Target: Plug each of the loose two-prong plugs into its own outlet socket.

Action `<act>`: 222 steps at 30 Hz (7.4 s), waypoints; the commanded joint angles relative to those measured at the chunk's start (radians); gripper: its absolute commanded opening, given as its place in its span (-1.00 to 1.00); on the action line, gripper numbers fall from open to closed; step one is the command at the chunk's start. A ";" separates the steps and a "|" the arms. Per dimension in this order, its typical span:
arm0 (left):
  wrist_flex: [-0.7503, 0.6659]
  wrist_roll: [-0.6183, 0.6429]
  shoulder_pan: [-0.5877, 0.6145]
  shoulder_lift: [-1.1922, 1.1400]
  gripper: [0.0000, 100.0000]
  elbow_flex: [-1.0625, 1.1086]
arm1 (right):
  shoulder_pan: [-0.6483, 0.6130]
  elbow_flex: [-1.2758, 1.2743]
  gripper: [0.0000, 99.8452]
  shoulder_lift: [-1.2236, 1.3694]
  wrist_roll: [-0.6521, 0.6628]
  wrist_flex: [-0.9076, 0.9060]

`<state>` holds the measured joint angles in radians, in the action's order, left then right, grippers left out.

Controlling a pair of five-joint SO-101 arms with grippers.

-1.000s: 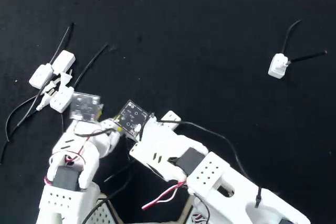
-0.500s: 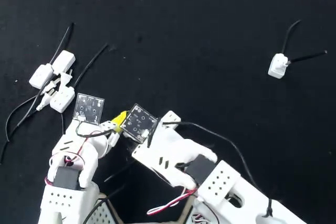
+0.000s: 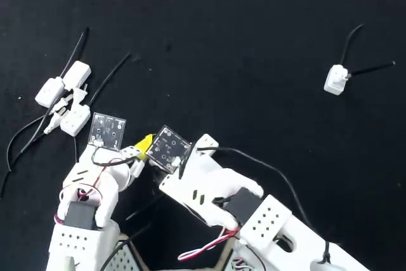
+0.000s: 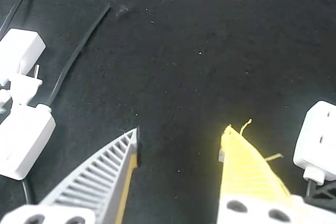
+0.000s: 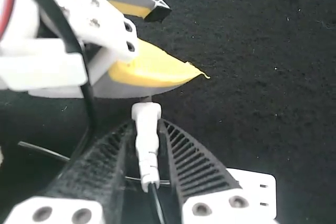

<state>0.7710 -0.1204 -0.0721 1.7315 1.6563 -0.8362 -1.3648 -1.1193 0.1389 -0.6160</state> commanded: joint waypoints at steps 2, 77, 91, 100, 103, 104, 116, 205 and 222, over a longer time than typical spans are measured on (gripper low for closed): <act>0.006 -0.014 0.005 -0.011 -0.49 -0.001 | 0.000 0.027 -0.98 -0.047 -0.009 0.012; 0.084 -0.075 0.147 -0.009 -0.49 -0.021 | 0.508 1.560 -0.98 1.460 0.460 -1.143; 0.084 -0.077 0.147 -0.009 -0.49 -0.019 | 0.494 1.314 -0.98 1.353 0.503 -0.896; 0.084 -0.077 0.147 -0.009 -0.49 -0.021 | 0.482 1.314 -0.98 1.440 0.477 -0.882; 0.084 -0.077 0.147 -0.009 -0.49 -0.021 | 0.470 1.345 -0.98 1.491 0.428 -0.885; 0.084 -0.077 0.148 -0.009 -0.49 -0.021 | 0.465 1.359 -0.98 1.504 0.420 -0.888; 0.084 -0.077 0.148 -0.009 -0.49 -0.021 | 0.454 1.331 -0.98 1.541 0.351 -0.865; -0.023 0.302 0.590 -0.009 -0.49 -0.064 | 1.033 1.403 -0.98 1.211 0.500 -0.586; -0.021 0.302 0.590 -0.009 -0.49 -0.062 | 1.119 2.614 -0.98 2.127 0.321 -0.893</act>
<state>0.7649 0.1741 0.5340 1.7177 1.6548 0.2532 0.9874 0.9321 0.4718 -1.4645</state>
